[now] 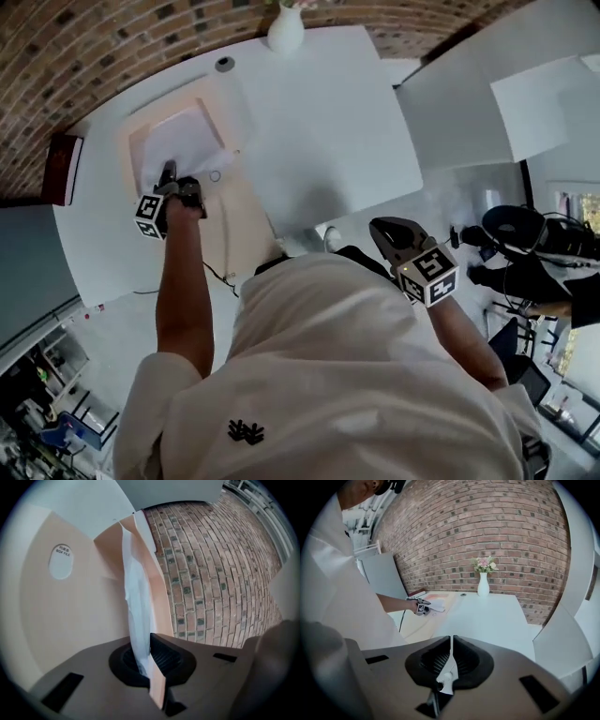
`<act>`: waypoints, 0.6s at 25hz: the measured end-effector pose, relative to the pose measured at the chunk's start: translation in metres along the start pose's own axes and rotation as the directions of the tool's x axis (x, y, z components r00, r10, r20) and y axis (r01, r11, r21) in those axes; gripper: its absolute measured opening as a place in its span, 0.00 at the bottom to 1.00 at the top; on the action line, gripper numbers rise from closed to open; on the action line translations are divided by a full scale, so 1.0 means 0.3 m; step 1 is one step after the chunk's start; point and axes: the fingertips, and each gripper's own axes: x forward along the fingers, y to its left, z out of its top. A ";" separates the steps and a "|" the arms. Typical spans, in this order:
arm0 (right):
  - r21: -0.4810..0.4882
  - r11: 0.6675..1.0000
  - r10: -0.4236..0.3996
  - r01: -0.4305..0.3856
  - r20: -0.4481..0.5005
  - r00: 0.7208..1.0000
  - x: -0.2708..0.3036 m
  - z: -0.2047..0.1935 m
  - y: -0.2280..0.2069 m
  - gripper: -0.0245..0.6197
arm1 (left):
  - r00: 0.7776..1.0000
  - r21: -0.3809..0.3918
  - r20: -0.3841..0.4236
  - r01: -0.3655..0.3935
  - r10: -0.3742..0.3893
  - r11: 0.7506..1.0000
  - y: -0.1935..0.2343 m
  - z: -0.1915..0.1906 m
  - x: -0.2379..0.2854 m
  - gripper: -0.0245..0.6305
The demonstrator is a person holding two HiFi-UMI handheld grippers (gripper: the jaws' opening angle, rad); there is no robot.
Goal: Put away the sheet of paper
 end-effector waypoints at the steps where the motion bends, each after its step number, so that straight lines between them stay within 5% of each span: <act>1: 0.002 1.000 -0.001 0.001 -0.005 1.000 -0.001 -0.005 -0.010 0.10 | 1.000 0.011 0.006 -0.014 0.014 1.000 -0.002 0.003 0.011 0.07; 9: 0.066 0.997 -0.039 0.039 -0.009 0.999 0.019 -0.016 -0.051 0.10 | 0.992 0.119 -0.033 -0.120 0.125 0.986 -0.007 -0.016 0.144 0.08; 15: 0.130 0.991 -0.041 0.038 0.019 0.999 0.012 -0.037 -0.094 0.10 | 0.979 0.217 -0.042 -0.187 0.200 0.958 -0.035 -0.055 0.172 0.32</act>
